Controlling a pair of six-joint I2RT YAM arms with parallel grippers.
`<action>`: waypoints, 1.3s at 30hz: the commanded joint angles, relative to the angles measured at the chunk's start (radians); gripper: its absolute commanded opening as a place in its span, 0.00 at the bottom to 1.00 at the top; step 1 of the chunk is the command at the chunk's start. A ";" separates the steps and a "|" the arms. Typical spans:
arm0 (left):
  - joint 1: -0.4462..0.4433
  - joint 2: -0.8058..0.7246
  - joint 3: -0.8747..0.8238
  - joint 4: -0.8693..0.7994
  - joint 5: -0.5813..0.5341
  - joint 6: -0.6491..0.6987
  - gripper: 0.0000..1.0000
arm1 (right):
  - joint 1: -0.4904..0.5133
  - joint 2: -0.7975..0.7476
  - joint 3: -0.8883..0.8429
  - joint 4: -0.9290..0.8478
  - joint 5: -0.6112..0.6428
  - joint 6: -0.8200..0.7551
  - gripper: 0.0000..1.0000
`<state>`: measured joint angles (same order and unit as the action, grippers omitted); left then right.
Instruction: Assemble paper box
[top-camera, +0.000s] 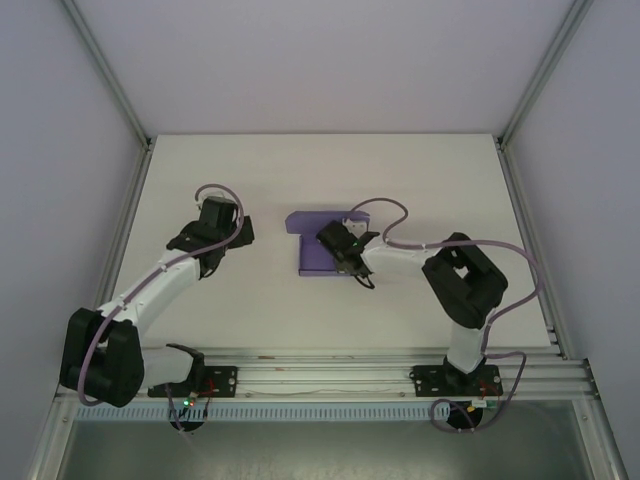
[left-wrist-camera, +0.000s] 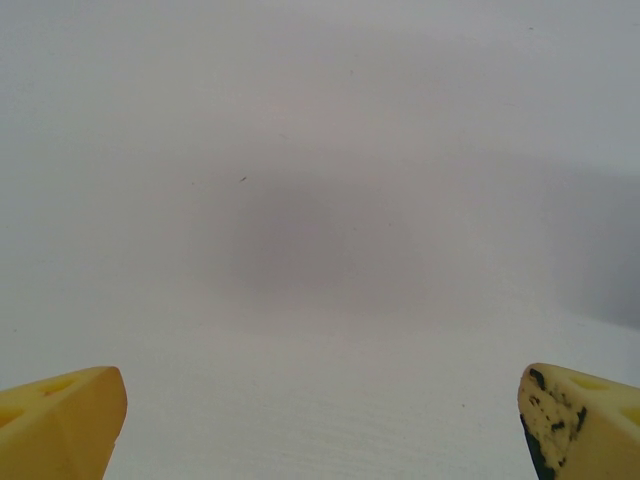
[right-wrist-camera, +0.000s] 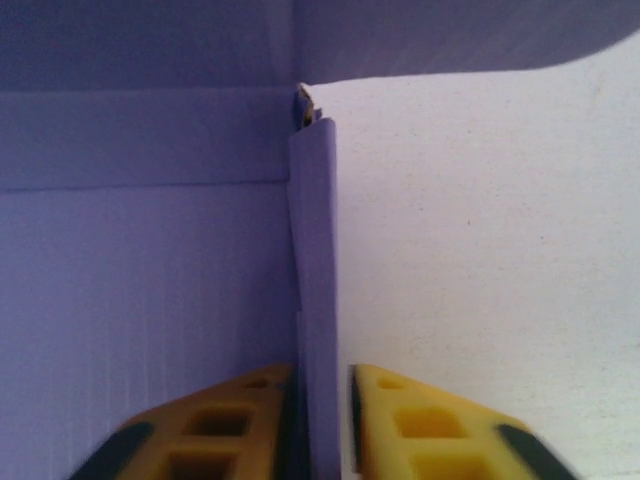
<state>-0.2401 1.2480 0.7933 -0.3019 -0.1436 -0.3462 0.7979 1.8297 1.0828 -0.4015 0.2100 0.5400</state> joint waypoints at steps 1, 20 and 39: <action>-0.001 -0.052 -0.007 0.037 0.082 0.044 1.00 | 0.004 -0.048 -0.012 -0.016 0.043 0.032 0.35; -0.075 -0.076 0.035 0.158 0.706 0.524 1.00 | -0.071 -0.665 -0.193 0.206 -0.163 -0.648 1.00; -0.096 0.377 0.470 -0.233 0.652 0.877 0.73 | -0.328 -0.133 0.382 -0.390 -0.595 -1.285 0.78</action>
<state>-0.3386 1.6184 1.2301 -0.4614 0.5297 0.4755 0.4740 1.6623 1.4055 -0.6601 -0.3714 -0.6704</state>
